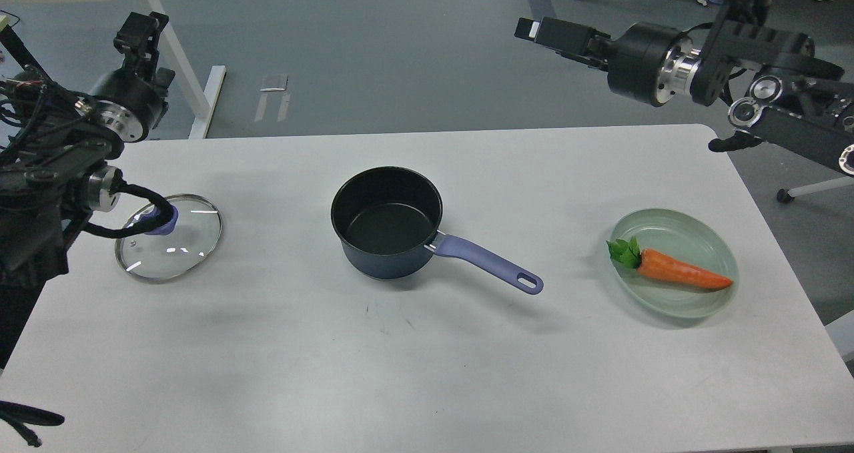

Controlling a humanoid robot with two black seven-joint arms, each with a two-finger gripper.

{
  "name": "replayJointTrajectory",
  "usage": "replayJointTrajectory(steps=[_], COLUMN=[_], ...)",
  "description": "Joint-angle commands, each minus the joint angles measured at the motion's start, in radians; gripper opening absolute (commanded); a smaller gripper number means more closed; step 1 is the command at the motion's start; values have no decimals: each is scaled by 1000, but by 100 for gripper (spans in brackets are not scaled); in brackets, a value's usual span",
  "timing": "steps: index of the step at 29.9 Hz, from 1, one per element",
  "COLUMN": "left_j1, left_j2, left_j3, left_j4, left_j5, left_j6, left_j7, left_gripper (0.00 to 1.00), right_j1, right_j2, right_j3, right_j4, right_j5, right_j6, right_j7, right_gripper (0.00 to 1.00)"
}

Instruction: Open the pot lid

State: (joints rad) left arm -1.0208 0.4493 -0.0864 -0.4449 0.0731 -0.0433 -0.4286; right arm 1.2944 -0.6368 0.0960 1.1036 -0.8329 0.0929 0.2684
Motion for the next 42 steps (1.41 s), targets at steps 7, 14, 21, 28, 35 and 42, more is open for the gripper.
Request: replayJointTrajectory(steps=[7, 14, 21, 28, 35, 42], left_j1=[18, 31, 47, 83, 130, 140], left_j2=[-104, -115, -129, -170, -218, -216], left_j3=[-147, -176, -190, -229, -265, -277], left_j4=[-1, -3, -9, -12, -21, -31], left_j5=[-231, -377, -383, -395, -395, -397], left_j6=[-69, -105, -147, -251, -326, -326], left_j7=[45, 45, 39, 39, 21, 4], left_gripper=[99, 99, 99, 99, 99, 99], right_j1=[-257, -322, -380, -490, -497, -500], right_j2=[8, 14, 101, 339, 459, 471], right_j3=[343, 396, 416, 690, 841, 840], right_j4=[-114, -140, -192, -385, -492, -498], right_j5=[225, 545, 925, 986, 988, 988], right_j6=[-4, -7, -1, 92, 163, 162], right_j7=[3, 5, 6, 6, 3, 3], right_gripper=[100, 100, 100, 100, 100, 100])
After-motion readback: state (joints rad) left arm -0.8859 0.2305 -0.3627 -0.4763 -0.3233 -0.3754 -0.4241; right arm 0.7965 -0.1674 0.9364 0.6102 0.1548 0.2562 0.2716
